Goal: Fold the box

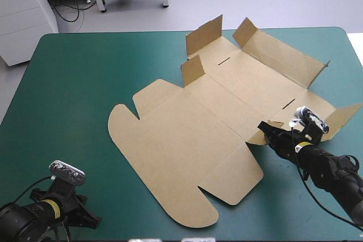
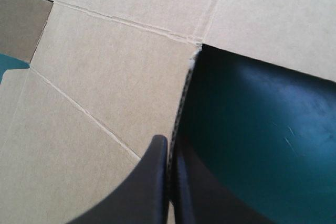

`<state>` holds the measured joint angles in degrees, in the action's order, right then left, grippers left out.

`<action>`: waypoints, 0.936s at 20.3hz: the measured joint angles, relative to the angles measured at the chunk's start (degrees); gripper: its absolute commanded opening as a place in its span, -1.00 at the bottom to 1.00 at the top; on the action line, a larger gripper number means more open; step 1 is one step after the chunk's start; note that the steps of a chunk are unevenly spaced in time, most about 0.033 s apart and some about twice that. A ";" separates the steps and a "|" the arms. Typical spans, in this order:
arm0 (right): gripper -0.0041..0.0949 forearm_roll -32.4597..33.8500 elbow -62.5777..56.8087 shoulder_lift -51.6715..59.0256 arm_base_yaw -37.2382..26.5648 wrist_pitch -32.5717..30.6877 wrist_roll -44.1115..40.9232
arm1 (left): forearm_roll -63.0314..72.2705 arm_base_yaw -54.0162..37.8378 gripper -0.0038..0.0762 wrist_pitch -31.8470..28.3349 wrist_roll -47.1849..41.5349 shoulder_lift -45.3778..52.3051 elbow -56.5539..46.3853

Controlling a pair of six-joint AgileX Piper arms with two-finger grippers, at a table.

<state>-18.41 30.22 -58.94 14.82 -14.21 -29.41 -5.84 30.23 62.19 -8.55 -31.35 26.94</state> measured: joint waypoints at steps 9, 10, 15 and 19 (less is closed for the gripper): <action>-0.95 16.78 17.75 -3.69 0.00 -20.52 14.05 | -1.95 0.00 -0.98 1.39 0.00 0.00 8.58; -0.95 17.33 19.18 -4.59 0.00 -21.73 15.85 | -2.36 0.00 -0.98 1.46 0.00 0.00 9.40; -0.96 18.41 31.91 -15.88 0.00 -27.45 30.86 | -4.12 0.00 -0.98 1.87 0.00 0.00 13.48; -0.97 18.41 44.05 -26.14 0.00 -32.24 43.50 | -5.16 0.00 -0.98 3.21 0.00 0.00 13.77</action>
<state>0.00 74.27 -85.09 14.82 -46.45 14.09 -11.00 30.23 65.41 -8.55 -31.35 40.71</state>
